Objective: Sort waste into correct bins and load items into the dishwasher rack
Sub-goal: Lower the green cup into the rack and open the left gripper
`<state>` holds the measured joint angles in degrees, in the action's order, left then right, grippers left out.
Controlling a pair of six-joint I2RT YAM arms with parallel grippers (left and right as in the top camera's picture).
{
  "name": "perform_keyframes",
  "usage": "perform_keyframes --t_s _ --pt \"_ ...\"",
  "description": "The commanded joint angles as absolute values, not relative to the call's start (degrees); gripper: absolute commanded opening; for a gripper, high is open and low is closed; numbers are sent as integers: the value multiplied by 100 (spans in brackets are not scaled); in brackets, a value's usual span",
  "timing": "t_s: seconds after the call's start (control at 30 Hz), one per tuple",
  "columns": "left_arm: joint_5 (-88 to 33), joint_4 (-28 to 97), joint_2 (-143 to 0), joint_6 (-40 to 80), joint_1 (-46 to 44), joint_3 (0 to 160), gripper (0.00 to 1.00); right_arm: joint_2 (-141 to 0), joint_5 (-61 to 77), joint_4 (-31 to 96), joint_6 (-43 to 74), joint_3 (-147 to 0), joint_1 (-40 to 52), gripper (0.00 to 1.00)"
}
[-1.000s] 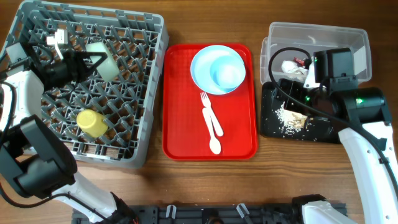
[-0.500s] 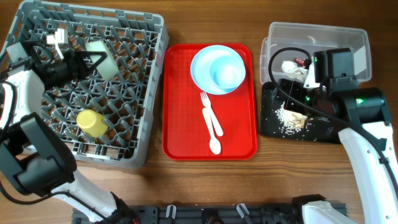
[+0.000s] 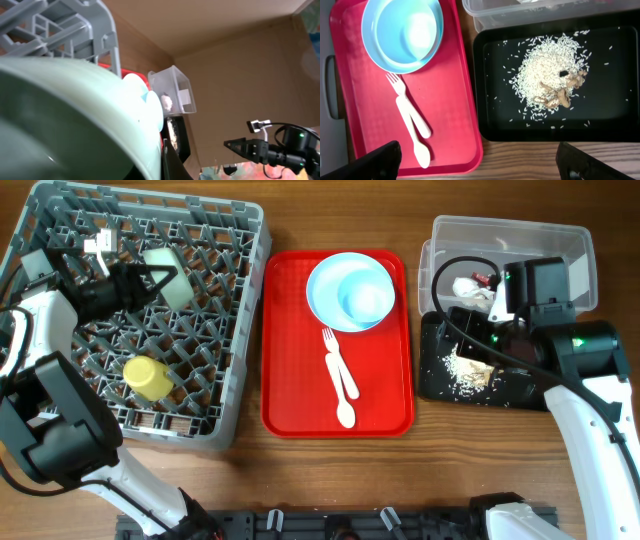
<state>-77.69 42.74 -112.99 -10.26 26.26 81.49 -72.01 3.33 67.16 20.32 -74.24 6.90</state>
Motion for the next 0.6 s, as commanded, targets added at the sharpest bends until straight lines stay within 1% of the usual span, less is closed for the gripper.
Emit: perform_keyframes --t_s 0.0,0.07,0.17,0.23,0.3,0.37,0.43,0.47,0.5,0.57 --pt "-6707 4604 -11386 -1116 2626 8176 5 -7179 252 6770 2095 -7419 668 100" --pt "-6379 4779 -11386 -1116 2646 8176 9 -7179 252 6770 2095 -7419 668 100" --pt "-5999 5030 -11386 -1114 2742 8176 30 -7179 252 6764 2099 -7419 668 100" --pt "-5948 5234 -11384 -1116 2834 8176 39 -7179 252 6764 2099 -7417 668 100" --pt "-5948 5393 -11384 -1116 2926 8176 41 -7179 252 6768 2097 -7419 668 100" --pt "-5948 5666 -11380 -1114 3092 8176 47 -7179 252 6768 2097 -7417 668 100" --pt "-5948 5878 -11380 -1114 3216 8178 49 -7179 252 6766 2097 -7419 668 100" --pt "-5948 5990 -11378 -1114 3275 8178 52 -7179 252 6764 2099 -7417 668 100" --pt "-5948 6104 -11378 -1114 3336 8178 58 -7179 252 6764 2097 -7419 668 100" --pt "-5948 6340 -11369 -1116 3446 8178 61 -7179 252 6764 2097 -7419 668 100"
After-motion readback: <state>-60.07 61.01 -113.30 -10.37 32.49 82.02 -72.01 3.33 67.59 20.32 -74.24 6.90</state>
